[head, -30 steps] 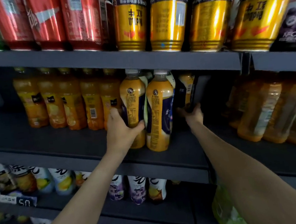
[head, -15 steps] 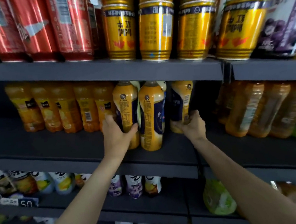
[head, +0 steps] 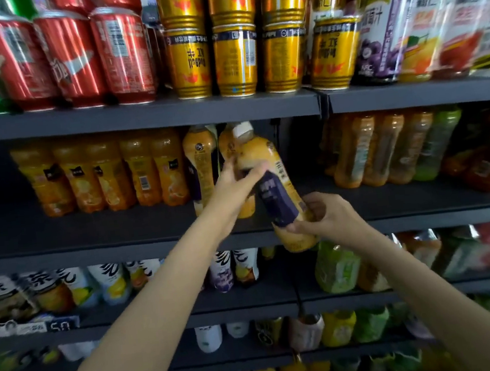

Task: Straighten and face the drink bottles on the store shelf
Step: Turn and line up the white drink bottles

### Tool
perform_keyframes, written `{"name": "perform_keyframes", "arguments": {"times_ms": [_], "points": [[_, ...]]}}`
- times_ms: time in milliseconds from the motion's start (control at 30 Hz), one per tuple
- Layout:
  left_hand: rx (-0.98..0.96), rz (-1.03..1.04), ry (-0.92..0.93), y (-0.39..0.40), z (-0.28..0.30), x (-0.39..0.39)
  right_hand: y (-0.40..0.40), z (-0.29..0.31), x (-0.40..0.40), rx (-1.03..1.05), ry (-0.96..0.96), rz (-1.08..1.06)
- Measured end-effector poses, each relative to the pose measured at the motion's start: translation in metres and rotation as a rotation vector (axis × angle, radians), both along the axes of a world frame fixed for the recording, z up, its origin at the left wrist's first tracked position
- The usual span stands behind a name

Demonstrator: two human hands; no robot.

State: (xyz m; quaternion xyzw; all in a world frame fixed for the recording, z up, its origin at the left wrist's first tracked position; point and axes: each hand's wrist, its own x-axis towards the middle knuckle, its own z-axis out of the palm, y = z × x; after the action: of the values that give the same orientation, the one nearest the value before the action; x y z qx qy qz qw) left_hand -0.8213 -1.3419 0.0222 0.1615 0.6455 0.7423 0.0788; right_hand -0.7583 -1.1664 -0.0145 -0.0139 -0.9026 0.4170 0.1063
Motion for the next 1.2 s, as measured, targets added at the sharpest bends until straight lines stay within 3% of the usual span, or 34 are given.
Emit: {"name": "perform_keyframes", "arguments": {"times_ms": [167,333,433,567,667,767,900,1000,1100,1133,1200], "points": [[0.111,0.103,-0.064,-0.011,-0.007,0.015,-0.021,0.008,0.026,0.12,-0.074,0.154],[-0.116,0.176,0.131,-0.003,0.007,0.035,-0.06,0.012,0.022,0.173,0.119,0.002],[-0.163,0.175,0.123,-0.013,0.009,0.04,-0.064,0.011,0.02,0.124,0.124,-0.039],[-0.074,-0.058,-0.096,-0.041,-0.001,0.043,-0.053,0.008,0.023,-0.269,-0.008,-0.001],[-0.23,-0.32,-0.189,-0.053,-0.018,0.049,-0.048,0.014,0.027,-0.691,-0.042,0.044],[-0.245,-0.405,-0.23,-0.051,-0.023,0.052,-0.043,0.023,0.029,-0.879,-0.028,0.11],[-0.353,-0.254,-0.051,-0.037,-0.016,0.051,-0.039,0.034,0.029,-0.815,-0.02,0.068],[-0.632,-0.048,0.318,-0.028,-0.014,0.048,-0.041,0.033,0.028,-0.848,-0.026,-0.017],[-0.754,0.03,0.609,-0.026,-0.015,0.046,-0.042,0.026,0.028,-1.017,-0.043,-0.072],[-0.759,0.01,0.606,-0.027,-0.016,0.044,-0.041,0.026,0.029,-1.067,-0.051,-0.08],[-0.678,-0.089,0.404,-0.03,-0.016,0.042,-0.038,0.022,0.03,-1.158,-0.057,-0.069]]}}
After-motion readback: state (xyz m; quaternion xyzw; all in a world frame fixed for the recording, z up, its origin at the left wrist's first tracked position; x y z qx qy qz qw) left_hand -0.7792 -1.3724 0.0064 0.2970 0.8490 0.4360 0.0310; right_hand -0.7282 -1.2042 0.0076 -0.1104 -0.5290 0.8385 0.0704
